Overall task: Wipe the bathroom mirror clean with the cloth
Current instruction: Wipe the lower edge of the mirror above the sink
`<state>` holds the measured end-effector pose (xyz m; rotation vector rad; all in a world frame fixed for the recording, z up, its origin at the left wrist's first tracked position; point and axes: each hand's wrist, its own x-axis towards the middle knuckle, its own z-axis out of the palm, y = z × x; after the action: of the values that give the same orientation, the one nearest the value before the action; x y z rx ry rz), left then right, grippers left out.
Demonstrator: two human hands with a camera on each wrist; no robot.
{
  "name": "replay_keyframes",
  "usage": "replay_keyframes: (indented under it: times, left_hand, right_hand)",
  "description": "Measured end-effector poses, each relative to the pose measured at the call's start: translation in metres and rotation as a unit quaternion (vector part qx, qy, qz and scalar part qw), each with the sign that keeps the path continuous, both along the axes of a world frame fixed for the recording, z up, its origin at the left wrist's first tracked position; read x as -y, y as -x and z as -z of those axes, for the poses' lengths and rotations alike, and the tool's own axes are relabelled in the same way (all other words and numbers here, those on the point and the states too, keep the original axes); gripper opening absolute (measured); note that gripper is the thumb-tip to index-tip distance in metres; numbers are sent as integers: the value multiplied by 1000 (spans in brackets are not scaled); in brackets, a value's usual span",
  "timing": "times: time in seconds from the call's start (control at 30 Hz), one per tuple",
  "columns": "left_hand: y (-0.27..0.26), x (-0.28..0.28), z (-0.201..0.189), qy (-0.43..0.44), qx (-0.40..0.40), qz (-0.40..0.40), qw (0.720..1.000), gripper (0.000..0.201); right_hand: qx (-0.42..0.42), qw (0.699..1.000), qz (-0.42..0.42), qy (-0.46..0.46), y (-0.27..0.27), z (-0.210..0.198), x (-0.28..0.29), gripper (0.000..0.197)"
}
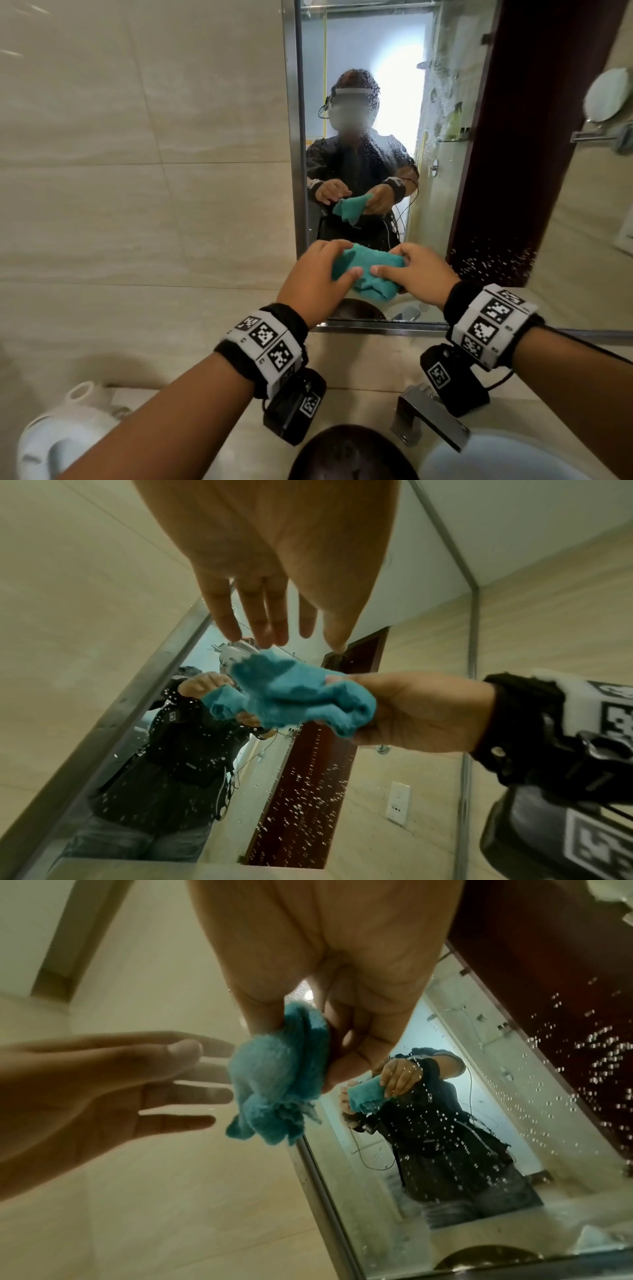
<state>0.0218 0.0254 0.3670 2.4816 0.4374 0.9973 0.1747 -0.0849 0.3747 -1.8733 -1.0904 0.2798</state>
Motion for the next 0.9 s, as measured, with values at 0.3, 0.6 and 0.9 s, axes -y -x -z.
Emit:
replay_keyframes:
  times: [0.3, 0.6, 0.9]
  left_hand:
    - [-19, -6, 11, 90, -14, 74, 993, 67]
    - [-35, -31, 13, 49, 25, 1, 999, 52]
    - [-74, -84, -23, -192, 29, -130, 972, 45]
  right_hand:
    - [-229, 959, -155, -70, 5, -6, -4, 19]
    - [37, 998, -54, -20, -15, 4, -22, 50]
    - [398, 899, 184, -1, -79, -33, -37, 66]
